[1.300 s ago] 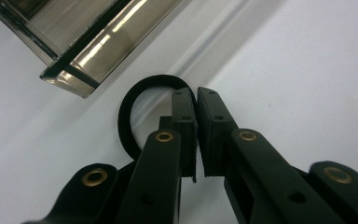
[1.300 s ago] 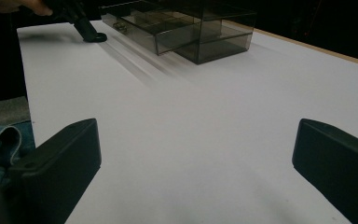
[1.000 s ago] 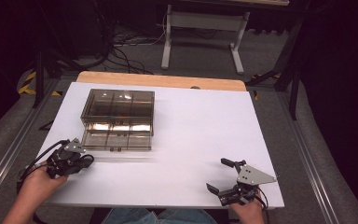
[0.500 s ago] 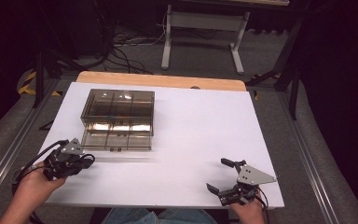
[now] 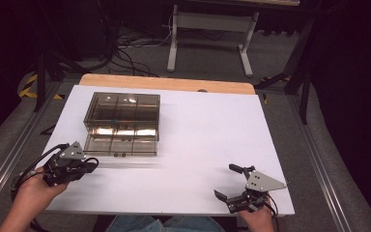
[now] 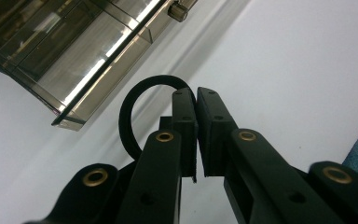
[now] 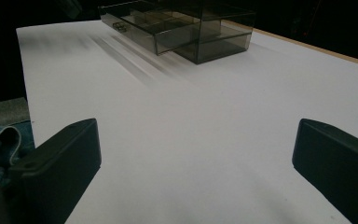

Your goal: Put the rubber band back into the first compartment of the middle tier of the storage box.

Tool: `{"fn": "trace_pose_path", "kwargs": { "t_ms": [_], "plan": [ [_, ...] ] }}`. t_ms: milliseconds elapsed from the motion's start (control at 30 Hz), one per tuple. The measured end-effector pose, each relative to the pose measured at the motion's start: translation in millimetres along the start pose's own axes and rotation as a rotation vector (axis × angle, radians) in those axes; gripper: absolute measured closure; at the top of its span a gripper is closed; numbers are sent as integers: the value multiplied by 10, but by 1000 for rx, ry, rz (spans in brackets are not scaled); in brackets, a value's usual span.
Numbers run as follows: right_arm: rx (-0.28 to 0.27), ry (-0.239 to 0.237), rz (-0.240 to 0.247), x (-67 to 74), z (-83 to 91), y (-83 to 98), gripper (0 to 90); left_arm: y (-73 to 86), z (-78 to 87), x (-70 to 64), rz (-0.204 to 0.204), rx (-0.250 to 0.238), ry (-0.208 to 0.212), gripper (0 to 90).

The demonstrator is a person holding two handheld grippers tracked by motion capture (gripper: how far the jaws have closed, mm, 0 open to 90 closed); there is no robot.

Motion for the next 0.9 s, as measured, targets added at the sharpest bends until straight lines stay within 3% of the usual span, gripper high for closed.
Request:
{"fn": "trace_pose_path", "kwargs": {
  "t_ms": [700, 900],
  "plan": [
    [0, 1, 6, -2, -4, 1, 16, -22, 48, 18, 12, -29, -2, 861],
    [3, 1, 7, 2, -11, 1, 16, -93, 86, 27, 4, -46, -8, 861]
  ]
}}
Point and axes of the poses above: each handheld gripper's, and its own axes: z roughly backward along the jaws, y roughly out of its underside, x roughly to its left, the point moved 2 cm from there along -z, roughly forward along the jaws, and after that the axes turned 2 degrees about x, right-handed, at the moved point
